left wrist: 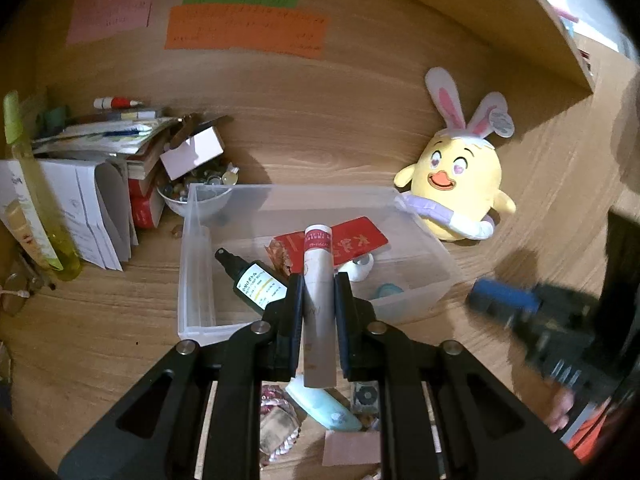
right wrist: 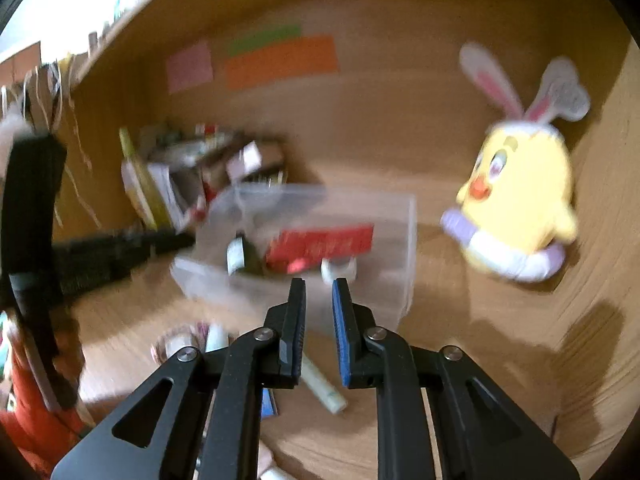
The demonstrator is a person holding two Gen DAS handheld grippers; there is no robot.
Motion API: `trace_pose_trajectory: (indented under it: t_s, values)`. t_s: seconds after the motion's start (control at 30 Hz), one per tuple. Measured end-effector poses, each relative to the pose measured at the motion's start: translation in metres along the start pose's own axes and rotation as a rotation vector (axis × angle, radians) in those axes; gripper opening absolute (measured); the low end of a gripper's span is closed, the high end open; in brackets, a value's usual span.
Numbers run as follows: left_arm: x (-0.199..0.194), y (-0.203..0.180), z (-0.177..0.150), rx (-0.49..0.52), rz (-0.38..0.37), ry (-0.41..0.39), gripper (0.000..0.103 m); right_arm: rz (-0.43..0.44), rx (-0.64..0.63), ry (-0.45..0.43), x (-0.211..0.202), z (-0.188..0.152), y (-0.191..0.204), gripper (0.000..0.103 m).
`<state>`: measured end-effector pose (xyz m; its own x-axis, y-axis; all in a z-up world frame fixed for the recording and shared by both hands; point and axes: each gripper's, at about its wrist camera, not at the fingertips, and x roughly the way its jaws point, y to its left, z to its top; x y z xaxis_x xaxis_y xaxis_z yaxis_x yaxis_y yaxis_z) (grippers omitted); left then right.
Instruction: Organize objects
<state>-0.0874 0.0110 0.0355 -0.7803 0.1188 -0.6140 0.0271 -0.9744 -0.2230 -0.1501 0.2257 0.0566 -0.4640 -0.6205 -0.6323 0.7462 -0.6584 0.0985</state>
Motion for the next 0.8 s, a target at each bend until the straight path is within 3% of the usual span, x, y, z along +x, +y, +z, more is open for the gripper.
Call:
trace_pose_trajectory:
  t_s: [0.1, 0.27, 0.43, 0.5, 0.63, 0.8]
  values:
    - [0.009, 0.004, 0.0, 0.004, 0.012, 0.017, 0.014, -0.002, -0.049, 0.076, 0.022, -0.014, 0.008, 0.028]
    - [0.024, 0.009, 0.002, 0.001, 0.015, 0.05, 0.014, 0.003, -0.107, 0.2, 0.062, -0.027, 0.017, 0.028]
    - [0.035, 0.013, 0.009, 0.009, 0.031, 0.062, 0.014, 0.009, -0.118, 0.261, 0.086, -0.034, 0.016, 0.028]
    - [0.039, 0.014, 0.012, 0.008, 0.027, 0.071, 0.014, 0.005, -0.121, 0.26, 0.087, -0.036, 0.015, 0.027]
    - [0.049, 0.015, 0.016, 0.009, 0.018, 0.093, 0.014, 0.041, -0.116, 0.254, 0.081, -0.04, 0.015, 0.015]
    - [0.062, 0.012, 0.018, 0.028, 0.023, 0.115, 0.014, 0.023, -0.097, 0.187, 0.055, -0.041, 0.013, 0.014]
